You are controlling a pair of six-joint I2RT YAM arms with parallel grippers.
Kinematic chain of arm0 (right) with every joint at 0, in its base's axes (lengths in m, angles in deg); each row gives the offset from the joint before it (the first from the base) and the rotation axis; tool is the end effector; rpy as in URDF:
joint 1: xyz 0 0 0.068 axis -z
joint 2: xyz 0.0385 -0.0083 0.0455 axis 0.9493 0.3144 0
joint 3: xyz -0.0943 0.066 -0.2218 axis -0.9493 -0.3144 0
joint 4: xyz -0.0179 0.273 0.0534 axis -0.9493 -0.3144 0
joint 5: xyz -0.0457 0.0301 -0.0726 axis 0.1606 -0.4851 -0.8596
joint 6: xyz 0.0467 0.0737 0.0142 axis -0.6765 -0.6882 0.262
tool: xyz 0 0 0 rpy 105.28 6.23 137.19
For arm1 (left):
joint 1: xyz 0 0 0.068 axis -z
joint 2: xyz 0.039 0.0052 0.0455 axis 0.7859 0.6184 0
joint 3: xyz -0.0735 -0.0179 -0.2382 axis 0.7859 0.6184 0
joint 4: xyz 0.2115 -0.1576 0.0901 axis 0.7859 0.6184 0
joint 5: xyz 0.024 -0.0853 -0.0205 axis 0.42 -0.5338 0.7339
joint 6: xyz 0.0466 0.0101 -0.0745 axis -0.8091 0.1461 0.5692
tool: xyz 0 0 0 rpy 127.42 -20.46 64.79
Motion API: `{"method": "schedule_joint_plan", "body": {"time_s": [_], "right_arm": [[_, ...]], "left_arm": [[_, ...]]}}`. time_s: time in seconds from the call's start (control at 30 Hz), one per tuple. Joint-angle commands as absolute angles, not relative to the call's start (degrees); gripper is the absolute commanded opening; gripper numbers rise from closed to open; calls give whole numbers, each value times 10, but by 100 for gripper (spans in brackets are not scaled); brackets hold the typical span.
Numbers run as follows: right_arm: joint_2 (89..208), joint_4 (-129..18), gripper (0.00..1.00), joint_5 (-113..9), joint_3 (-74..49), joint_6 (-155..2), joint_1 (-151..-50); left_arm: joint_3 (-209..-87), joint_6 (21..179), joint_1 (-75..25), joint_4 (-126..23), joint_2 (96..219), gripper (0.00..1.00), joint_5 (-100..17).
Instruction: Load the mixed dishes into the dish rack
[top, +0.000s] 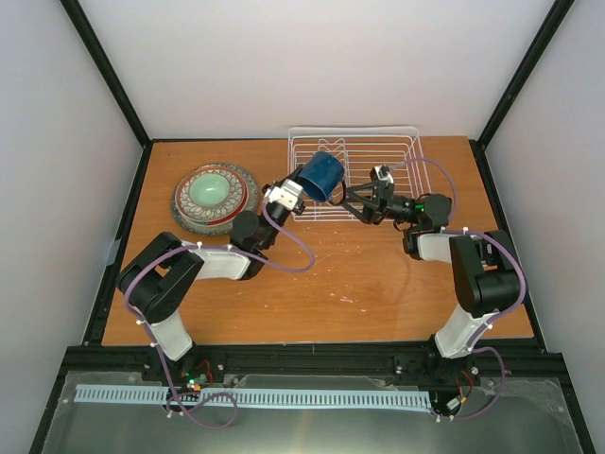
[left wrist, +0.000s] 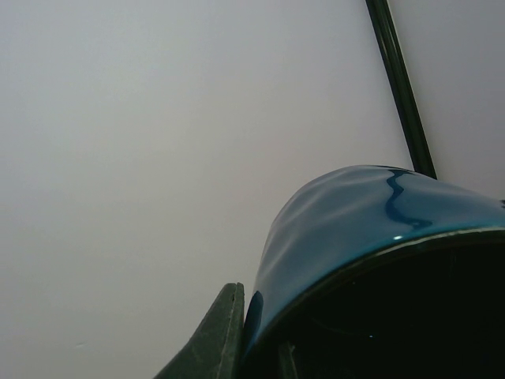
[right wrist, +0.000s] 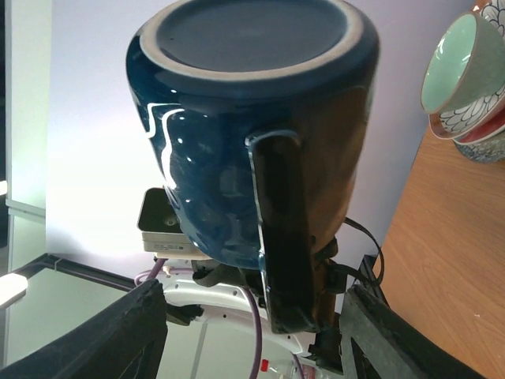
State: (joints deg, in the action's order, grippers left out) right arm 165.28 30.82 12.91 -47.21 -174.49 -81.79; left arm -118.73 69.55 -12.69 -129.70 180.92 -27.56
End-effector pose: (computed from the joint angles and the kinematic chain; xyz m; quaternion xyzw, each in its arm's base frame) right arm 0.3150 0.1323 0.2119 -0.0405 0.6508 0.7483 0.1217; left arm 0.3089 -0.2416 0.2317 0.2256 0.4908 -0.1227 0.8326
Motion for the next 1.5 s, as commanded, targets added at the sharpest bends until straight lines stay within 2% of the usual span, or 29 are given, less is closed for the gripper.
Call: {"method": "schedule_joint_plan", "body": {"time_s": [0.0, 0.27, 0.47, 0.53, 0.63, 0.87, 0.9, 0.93, 0.97, 1.03, 1.07, 1.1, 1.13, 1.23, 1.37, 1.47], "right_arm": [[1654, 412, 60, 122, -454, -1752, -826], [1668, 411, 55, 123, -435, -1752, -833], [1676, 412, 44, 118, -424, -1748, -838], [1678, 412, 35, 119, -421, -1746, -838], [1680, 411, 4, 114, -420, -1744, -839], [1668, 411, 3, 105, -419, -1726, -838], [1666, 411, 3, 103, -419, -1724, -839], [1664, 411, 3, 101, -420, -1721, -838], [1664, 411, 3, 98, -420, -1719, -838], [1664, 410, 3, 90, -422, -1713, -838], [1664, 410, 3, 87, -422, -1711, -836], [1664, 410, 3, 83, -421, -1708, -836], [1666, 410, 3, 78, -421, -1706, -834], [1674, 410, 3, 64, -418, -1695, -822], [1696, 406, 3, 52, -401, -1673, -794], [1709, 346, 3, 48, -382, -1615, -776]], "left_arm": [[-1225, 726, -130, -1351, 1809, 1, -289], [-1238, 739, -130, -1348, 1819, 1, -300], [-1247, 750, -130, -1341, 1827, 1, -311], [-1249, 754, -130, -1341, 1829, 1, -314], [-1249, 758, -129, -1338, 1832, 1, -317], [-1253, 758, -128, -1329, 1836, 2, -310], [-1255, 759, -128, -1325, 1837, 10, -308], [-1257, 760, -128, -1322, 1837, 25, -305], [-1259, 761, -128, -1320, 1837, 35, -302], [-1260, 760, -128, -1318, 1838, 46, -296], [-1260, 759, -128, -1318, 1838, 59, -291], [-1260, 759, -128, -1320, 1838, 77, -287], [-1258, 758, -128, -1323, 1838, 88, -285], [-1253, 753, -128, -1322, 1832, 97, -279], [-1239, 744, -129, -1315, 1813, 98, -262], [-1223, 726, -131, -1298, 1785, 98, -229]]}}
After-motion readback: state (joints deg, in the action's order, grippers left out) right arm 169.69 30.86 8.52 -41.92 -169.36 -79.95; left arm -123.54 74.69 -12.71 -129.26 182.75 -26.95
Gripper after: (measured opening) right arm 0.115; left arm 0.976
